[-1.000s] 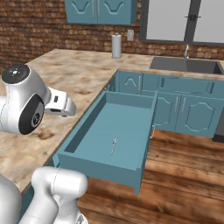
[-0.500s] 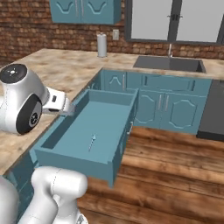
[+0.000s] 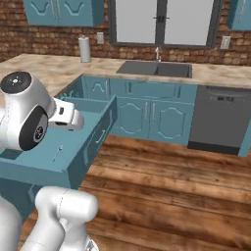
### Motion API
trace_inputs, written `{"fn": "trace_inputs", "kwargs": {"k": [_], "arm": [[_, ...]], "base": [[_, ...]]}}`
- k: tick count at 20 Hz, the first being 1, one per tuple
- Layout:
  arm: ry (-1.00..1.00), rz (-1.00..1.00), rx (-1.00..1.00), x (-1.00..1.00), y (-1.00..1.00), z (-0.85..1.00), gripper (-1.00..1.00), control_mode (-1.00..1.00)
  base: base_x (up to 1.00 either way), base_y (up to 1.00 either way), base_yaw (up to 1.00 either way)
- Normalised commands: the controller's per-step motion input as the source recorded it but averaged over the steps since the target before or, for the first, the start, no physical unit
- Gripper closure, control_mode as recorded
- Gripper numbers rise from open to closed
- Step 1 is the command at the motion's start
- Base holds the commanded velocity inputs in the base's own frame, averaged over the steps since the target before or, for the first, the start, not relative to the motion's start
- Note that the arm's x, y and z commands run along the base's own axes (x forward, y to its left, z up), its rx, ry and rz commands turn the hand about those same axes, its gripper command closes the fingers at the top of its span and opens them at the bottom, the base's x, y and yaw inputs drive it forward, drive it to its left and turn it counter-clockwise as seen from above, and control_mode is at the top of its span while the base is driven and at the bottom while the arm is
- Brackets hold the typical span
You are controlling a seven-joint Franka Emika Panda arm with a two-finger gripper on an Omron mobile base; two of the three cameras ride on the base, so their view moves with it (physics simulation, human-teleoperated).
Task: Organize the utensils by type. Pick up the wooden spoons from the counter and place them in the open cabinet. Then pick up the metallic utensils from the counter and place them in the open drawer.
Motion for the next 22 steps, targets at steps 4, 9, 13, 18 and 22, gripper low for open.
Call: {"fn": "trace_inputs", "kwargs": {"k": [4,9,13,18,22], "arm": [[0.0,0.0,0.0,0.0,0.0,0.0,-1.0,1.0],[0.0,0.0,0.0,0.0,0.0,0.0,-1.0,1.0],[0.0,0.0,0.0,0.0,0.0,0.0,-1.0,1.0],[0.0,0.0,0.0,0.0,0.0,0.0,-1.0,1.0],[0.0,0.0,0.0,0.0,0.0,0.0,-1.0,1.0]], "base": [[-0.16,-1.0,-0.16],[0.0,-1.0,-0.33],[0.0,-1.0,-0.51],[0.0,-0.93,-0.54],[0.0,-0.9,-0.57]]}}
